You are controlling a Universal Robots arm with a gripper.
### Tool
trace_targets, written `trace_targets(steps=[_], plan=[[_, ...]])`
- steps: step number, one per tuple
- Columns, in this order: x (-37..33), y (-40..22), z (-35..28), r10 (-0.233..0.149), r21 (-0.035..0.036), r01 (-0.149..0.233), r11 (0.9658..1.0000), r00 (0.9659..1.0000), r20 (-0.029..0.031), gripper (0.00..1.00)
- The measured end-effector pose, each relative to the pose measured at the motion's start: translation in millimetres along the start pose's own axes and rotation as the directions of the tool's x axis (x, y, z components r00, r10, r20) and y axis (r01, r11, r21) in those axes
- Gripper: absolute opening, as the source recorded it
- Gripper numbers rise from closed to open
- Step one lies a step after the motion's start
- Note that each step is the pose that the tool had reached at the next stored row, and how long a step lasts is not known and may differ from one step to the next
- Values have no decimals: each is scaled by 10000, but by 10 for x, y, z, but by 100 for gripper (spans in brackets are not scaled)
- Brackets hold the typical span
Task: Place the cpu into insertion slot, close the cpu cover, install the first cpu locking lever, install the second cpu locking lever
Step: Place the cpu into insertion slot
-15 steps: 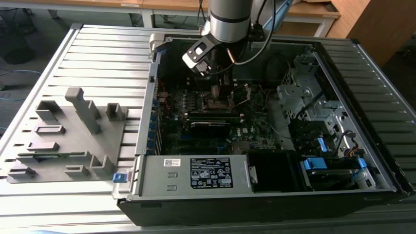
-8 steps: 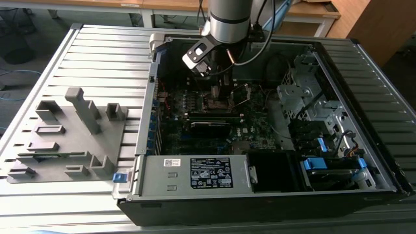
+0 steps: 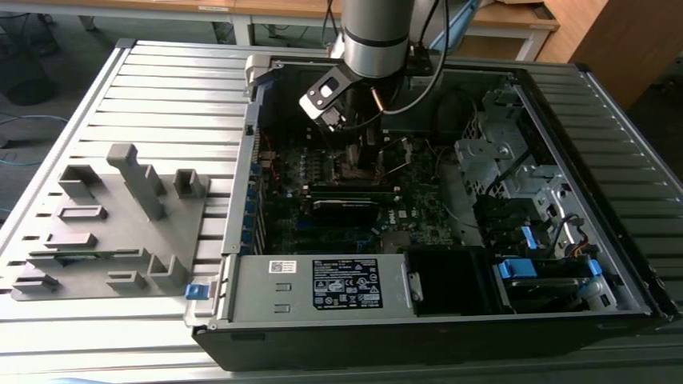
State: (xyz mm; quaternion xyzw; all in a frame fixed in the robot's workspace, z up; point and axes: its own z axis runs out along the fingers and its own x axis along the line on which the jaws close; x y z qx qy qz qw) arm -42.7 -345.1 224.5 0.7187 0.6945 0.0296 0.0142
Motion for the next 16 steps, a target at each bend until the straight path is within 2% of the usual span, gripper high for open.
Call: trace_targets(steps=[5,8,16], plan=[[0,-1,1,-2,-1,2,10000,10000,-6,54],[0,-35,7,-1,-2,1,10000,10000,-6,54],[0,-46,97,-1,-1,1,10000,10000,-8,54]])
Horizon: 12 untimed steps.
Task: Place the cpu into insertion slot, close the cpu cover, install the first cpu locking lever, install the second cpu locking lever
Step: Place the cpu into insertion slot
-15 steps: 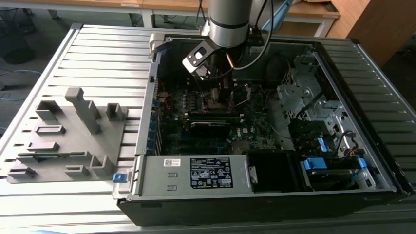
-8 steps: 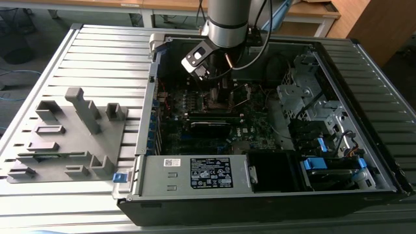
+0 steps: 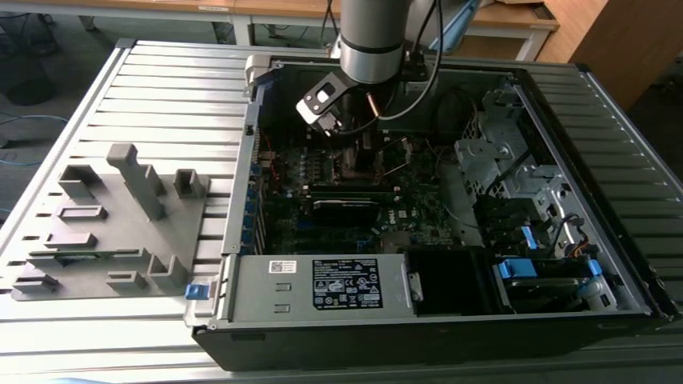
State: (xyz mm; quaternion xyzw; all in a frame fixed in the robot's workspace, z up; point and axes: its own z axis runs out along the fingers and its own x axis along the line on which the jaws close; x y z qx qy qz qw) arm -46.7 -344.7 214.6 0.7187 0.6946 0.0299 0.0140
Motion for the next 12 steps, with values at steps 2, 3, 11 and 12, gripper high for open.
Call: trace_targets(steps=[2,3,11,12], plan=[[-1,-2,23,0,0,0,10000,10000,0,54],[-1,-2,35,1,0,-1,10000,10000,0,54],[-2,-12,79,0,0,0,10000,10000,0,54],[-2,-13,88,0,0,0,10000,10000,-1,54]])
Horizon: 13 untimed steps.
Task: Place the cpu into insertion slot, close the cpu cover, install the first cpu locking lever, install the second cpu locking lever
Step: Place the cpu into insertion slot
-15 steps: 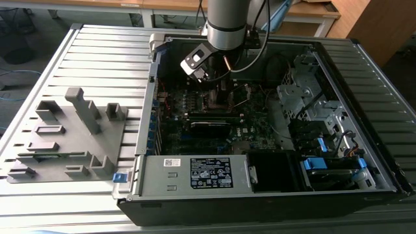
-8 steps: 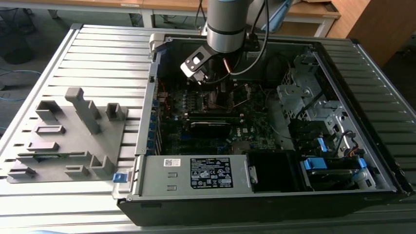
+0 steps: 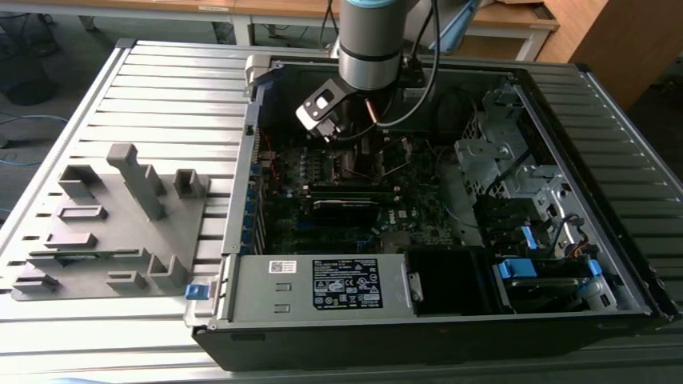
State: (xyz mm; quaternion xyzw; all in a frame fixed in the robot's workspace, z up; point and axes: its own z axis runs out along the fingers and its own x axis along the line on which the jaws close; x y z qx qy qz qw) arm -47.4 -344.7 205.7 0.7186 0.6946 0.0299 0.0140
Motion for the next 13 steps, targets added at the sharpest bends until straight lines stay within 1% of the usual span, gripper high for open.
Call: trace_targets(steps=[3,10,13], plan=[[-1,-4,27,1,0,-1,10000,10000,-2,54],[9,-6,38,1,0,-1,10000,10000,-8,54],[15,-11,56,2,1,-2,10000,10000,-8,54]])
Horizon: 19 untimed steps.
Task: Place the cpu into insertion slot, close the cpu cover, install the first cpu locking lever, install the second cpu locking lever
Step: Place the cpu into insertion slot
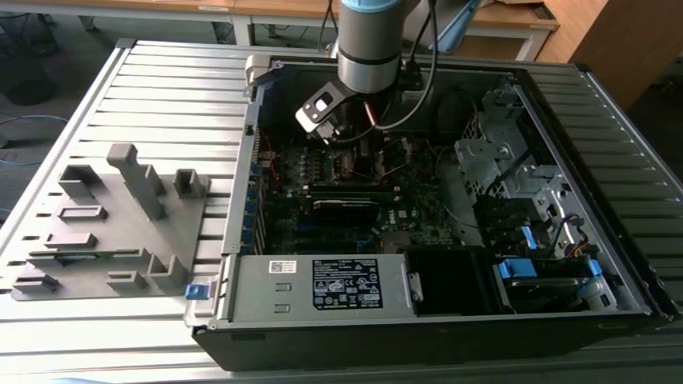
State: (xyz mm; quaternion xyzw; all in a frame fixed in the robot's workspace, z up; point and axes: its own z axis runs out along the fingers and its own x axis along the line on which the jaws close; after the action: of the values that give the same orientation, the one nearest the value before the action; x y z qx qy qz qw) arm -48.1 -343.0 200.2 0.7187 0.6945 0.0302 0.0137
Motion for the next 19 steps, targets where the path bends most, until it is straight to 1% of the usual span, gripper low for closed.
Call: trace_targets(steps=[3,8,16,19], plan=[[2,-3,25,-1,0,1,10000,10000,-1,54],[4,-5,37,0,0,0,10000,10000,1,54],[5,-4,35,-1,1,1,10000,10000,2,54],[5,-3,4,0,0,0,10000,10000,1,54]])
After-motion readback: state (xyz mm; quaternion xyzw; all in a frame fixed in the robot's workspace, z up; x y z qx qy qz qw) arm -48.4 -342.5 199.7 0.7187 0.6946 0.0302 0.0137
